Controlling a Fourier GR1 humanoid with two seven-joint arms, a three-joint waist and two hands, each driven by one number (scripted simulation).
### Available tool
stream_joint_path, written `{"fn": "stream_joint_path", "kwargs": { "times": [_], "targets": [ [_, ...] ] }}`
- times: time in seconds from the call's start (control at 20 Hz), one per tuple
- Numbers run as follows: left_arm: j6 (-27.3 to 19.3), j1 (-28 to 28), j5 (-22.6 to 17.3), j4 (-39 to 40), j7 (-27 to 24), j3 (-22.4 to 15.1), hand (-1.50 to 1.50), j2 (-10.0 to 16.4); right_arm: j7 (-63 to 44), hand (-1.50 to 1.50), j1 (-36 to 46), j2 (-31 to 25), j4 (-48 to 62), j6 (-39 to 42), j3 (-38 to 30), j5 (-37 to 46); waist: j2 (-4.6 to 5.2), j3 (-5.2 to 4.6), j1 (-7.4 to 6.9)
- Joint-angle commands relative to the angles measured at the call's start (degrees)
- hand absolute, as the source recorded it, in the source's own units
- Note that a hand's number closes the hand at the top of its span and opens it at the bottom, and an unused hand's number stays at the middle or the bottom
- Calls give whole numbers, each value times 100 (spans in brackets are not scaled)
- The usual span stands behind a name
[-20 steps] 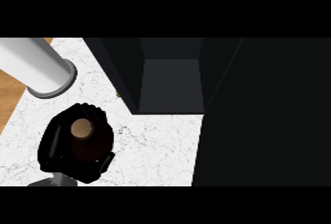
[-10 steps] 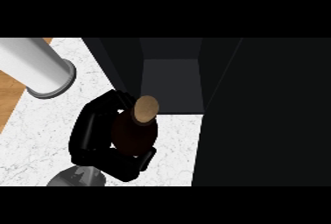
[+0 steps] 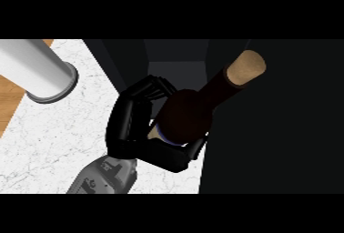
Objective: Pick up the wine, place it into the cabinet and close the cabinet
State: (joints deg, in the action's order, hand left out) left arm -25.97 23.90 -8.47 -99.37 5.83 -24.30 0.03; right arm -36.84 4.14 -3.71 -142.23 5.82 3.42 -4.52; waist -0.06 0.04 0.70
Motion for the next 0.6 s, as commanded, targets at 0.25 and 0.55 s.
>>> {"fn": "stream_joint_path", "kwargs": {
  "times": [0.25,0.55],
  "targets": [
    [-691,1044,24,821,84,-18,150,-3,55,-150,-463,89,-406,189,115,-331,0,-1,-16],
    [-733,1075,-128,1174,-226,-57,150,-3,-105,-150,-277,-20,-468,223,-213,-609,2,-2,-17]
  ]
}}
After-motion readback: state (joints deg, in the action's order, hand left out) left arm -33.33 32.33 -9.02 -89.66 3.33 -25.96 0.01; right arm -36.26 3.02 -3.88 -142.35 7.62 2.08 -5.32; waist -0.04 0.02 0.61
